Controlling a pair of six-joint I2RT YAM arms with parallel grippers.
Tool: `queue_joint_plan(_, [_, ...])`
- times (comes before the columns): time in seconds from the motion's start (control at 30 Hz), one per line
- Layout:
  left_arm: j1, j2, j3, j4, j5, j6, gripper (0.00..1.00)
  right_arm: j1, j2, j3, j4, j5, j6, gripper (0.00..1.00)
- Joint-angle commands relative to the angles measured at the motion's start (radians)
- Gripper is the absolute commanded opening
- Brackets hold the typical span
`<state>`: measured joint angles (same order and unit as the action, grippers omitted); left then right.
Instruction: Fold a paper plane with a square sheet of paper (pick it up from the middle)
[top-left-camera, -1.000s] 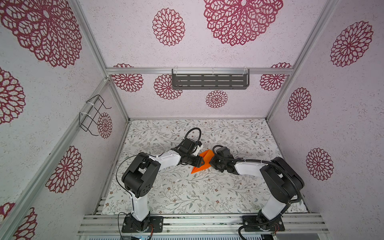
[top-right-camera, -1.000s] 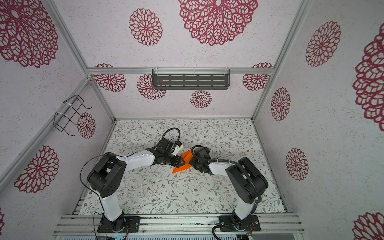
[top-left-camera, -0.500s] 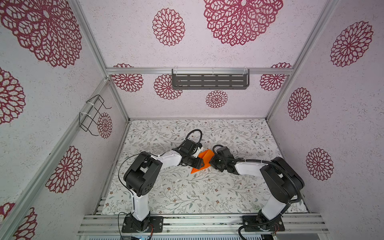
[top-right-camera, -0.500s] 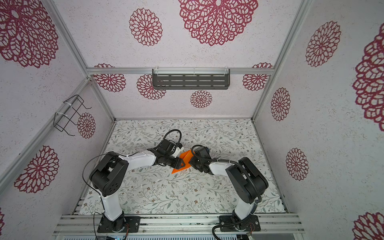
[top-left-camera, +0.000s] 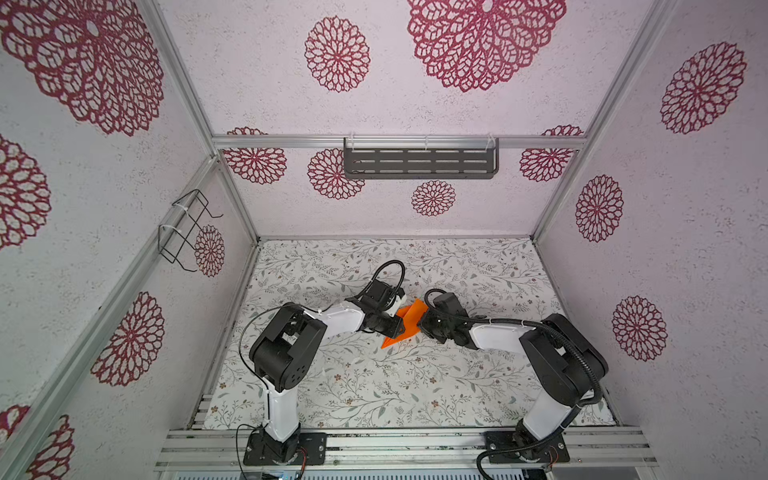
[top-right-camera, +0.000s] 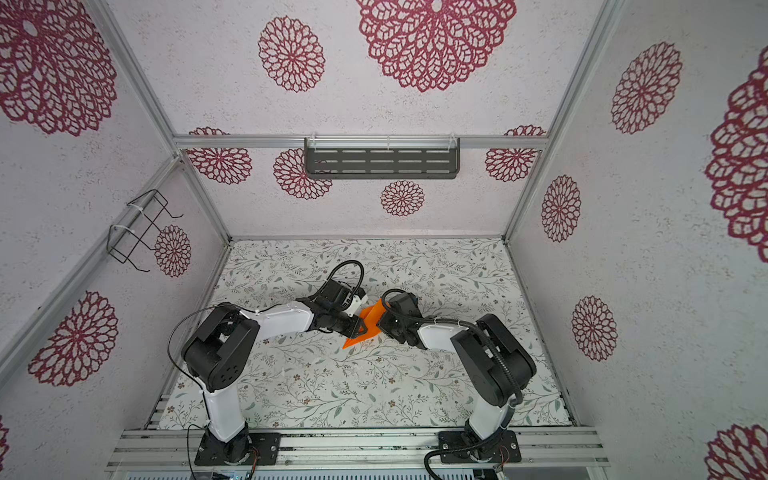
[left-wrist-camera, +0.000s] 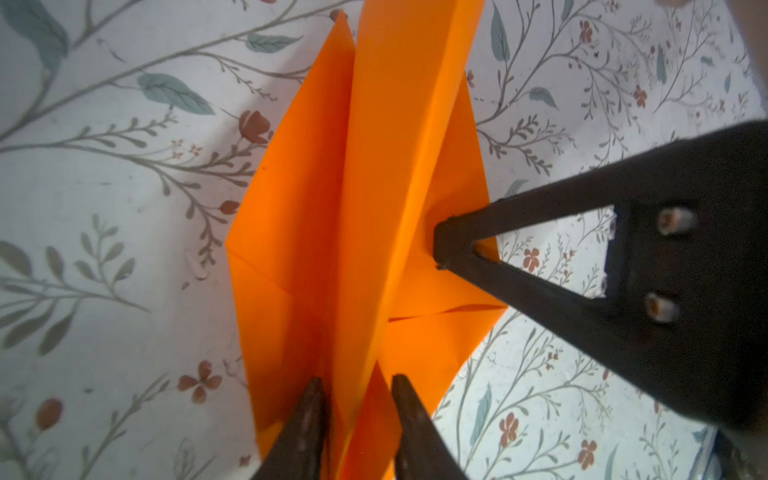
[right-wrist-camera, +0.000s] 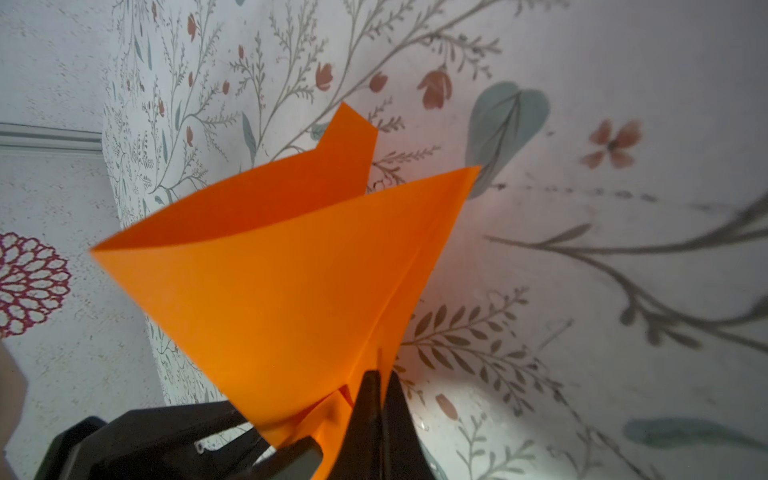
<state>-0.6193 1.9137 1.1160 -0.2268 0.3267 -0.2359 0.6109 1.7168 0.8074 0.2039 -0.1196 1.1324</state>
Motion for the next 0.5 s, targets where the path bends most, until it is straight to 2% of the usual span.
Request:
queue_joint_plan(0.0, [-0.005,-0.012,0.0,0.006,-0.019,0.012,0.18,-0.006,-0.018,0.021,-0.023,0.011,-0.046,0.14])
queue_joint_plan(0.1, [-0.003,-0.043,-0.01,0.008,-0.049,-0.004,0.09,-0.012,-0.054,0.026,-0.059,0.05,-0.089,0.28])
queue_joint_plan(0.13, [-0.001,-0.059,-0.016,0.006,-0.065,-0.012,0.07,-0.014,-0.074,0.023,-0.073,0.074,-0.109,0.36])
queue_joint_plan(0.2, [0.005,-0.091,-0.029,-0.001,-0.109,-0.032,0.04,-0.02,-0.114,0.018,-0.105,0.127,-0.146,0.5])
queue_joint_plan(0.27, [0.011,-0.128,-0.043,-0.028,-0.184,-0.063,0.03,-0.029,-0.155,0.011,-0.135,0.187,-0.184,0.59])
queue_joint_plan(0.37, [0.016,-0.174,-0.053,-0.095,-0.328,-0.122,0.03,-0.045,-0.201,-0.003,-0.16,0.248,-0.223,0.66])
queue_joint_plan(0.47, [0.018,-0.197,-0.056,-0.167,-0.476,-0.183,0.04,-0.058,-0.222,-0.016,-0.162,0.273,-0.235,0.67])
